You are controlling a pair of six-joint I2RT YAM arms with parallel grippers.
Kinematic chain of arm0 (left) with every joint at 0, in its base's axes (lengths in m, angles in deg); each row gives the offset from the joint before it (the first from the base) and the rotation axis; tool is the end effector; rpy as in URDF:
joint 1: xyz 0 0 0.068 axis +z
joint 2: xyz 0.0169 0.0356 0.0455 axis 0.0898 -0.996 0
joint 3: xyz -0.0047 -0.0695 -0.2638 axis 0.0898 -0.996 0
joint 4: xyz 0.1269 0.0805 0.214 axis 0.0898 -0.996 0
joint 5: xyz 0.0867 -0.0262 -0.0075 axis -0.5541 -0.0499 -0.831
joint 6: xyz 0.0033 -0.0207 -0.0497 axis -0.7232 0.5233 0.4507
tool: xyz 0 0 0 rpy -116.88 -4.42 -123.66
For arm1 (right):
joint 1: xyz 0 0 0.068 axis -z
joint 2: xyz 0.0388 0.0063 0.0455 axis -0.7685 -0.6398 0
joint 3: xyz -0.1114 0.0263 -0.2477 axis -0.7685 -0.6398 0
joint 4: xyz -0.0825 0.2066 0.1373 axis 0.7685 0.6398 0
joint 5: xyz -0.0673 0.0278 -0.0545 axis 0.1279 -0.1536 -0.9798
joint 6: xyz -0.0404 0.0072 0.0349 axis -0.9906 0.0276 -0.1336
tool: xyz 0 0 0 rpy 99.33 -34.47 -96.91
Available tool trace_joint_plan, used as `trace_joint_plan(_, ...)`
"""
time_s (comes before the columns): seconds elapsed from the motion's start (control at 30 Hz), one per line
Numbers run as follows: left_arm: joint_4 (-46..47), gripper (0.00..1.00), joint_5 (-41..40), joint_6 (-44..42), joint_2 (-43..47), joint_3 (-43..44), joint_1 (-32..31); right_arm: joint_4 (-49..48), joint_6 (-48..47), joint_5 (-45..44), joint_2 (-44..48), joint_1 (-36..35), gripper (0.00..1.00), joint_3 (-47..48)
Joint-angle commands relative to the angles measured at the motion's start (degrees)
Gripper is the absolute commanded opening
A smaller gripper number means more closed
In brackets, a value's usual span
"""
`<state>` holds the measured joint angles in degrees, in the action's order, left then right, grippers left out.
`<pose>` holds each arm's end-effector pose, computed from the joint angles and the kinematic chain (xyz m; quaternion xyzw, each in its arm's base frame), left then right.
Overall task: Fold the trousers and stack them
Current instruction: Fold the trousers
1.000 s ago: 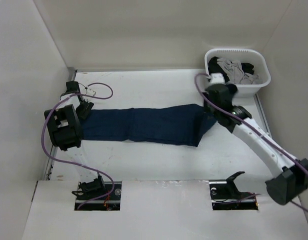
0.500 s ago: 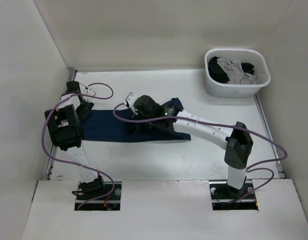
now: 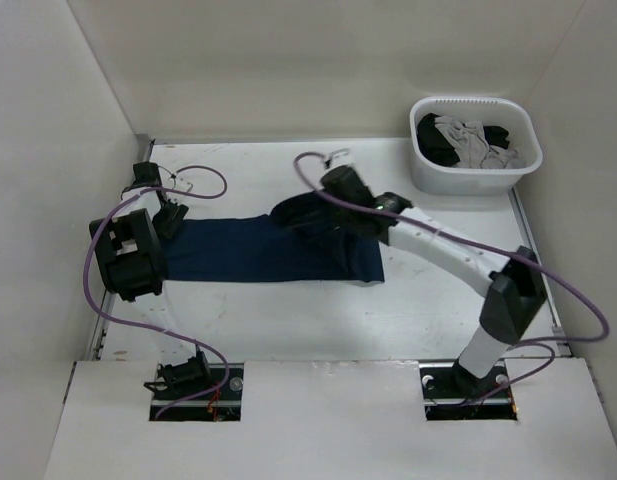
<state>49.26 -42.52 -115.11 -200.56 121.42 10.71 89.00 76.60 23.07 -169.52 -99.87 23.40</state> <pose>0.3901 0.1151 0.1677 0.2035 0.9506 0.1587 0.1722 0.2667 0.2905 0.3044 -0.2028 0.8783 0.0295 0.4320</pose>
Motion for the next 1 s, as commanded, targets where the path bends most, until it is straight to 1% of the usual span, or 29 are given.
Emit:
trace_joint_plan(0.0, -2.0, 0.6, 2.2, 0.5, -1.2, -2.1, 0.4, -2.7, 9.3, -8.3, 9.9, 6.6, 0.0, -3.8)
trace_joint_plan(0.1, -2.0, 0.6, 2.2, 0.5, -1.2, -2.2, 0.3, -5.0, 7.9, -8.3, 12.9, 7.5, 0.0, -7.7)
trace_joint_plan(0.2, -2.0, 0.6, 2.2, 0.4, -1.4, -1.9, 0.4, -6.5, 4.4, -8.7, 11.9, 6.8, 0.0, -6.8)
trace_joint_plan(0.37, -2.0, 0.6, 2.2, 0.3, -1.3, -2.1, 0.7, -7.8, -1.7, -8.0, 2.7, 0.4, 0.0, 2.9)
trace_joint_plan(0.5, -2.0, 0.6, 2.3, 0.3, -0.8, -2.5, 1.3, -5.5, -4.9, -7.4, -6.4, -5.3, 0.0, 12.2)
trace_joint_plan(0.6, -2.0, 0.6, 2.6, 0.3, -0.5, -2.6, 1.9, -5.6, -4.5, -4.5, -10.2, -7.8, 0.0, 13.5)
trace_joint_plan(0.67, -2.0, 0.6, 2.6, 0.2, -0.4, -2.6, 2.3, -5.8, -3.6, 0.4, -11.2, -8.6, 0.0, 12.7)
trace_joint_plan(0.7, -2.0, 0.6, 2.6, 0.2, -0.4, -2.6, 2.5, -5.9, -3.2, 3.9, -11.4, -8.8, 0.04, 11.8)
trace_joint_plan(0.73, -2.0, 0.6, 2.6, 0.2, -0.4, -2.6, 2.6, -6.1, -3.0, 7.8, -11.5, -9.0, 0.12, 10.9)
trace_joint_plan(0.77, -2.0, 0.6, 2.6, 0.1, -0.4, -2.5, 2.7, -6.3, -2.6, 11.7, -11.1, -9.3, 0.22, 10.0)
trace_joint_plan(0.8, -2.0, 0.6, 2.6, 0.1, -0.4, -2.5, 2.9, -7.0, -2.3, 15.3, -10.4, -9.5, 0.39, 9.1)
trace_joint_plan(0.87, -2.0, 0.6, 2.6, -0.1, -0.1, -2.5, 3.0, -8.8, -2.1, 21.8, -8.0, -9.8, 0.58, 7.0)
trace_joint_plan(0.9, -2.0, 0.6, 2.5, 0.0, 0.2, -2.4, 3.0, -10.1, -1.8, 24.8, -6.1, -9.8, 0.65, 5.7)
trace_joint_plan(0.97, -2.0, 0.6, 2.6, 0.2, 1.6, -2.2, 2.8, -12.9, -0.6, 27.7, -2.0, -9.7, 0.7, 2.9)
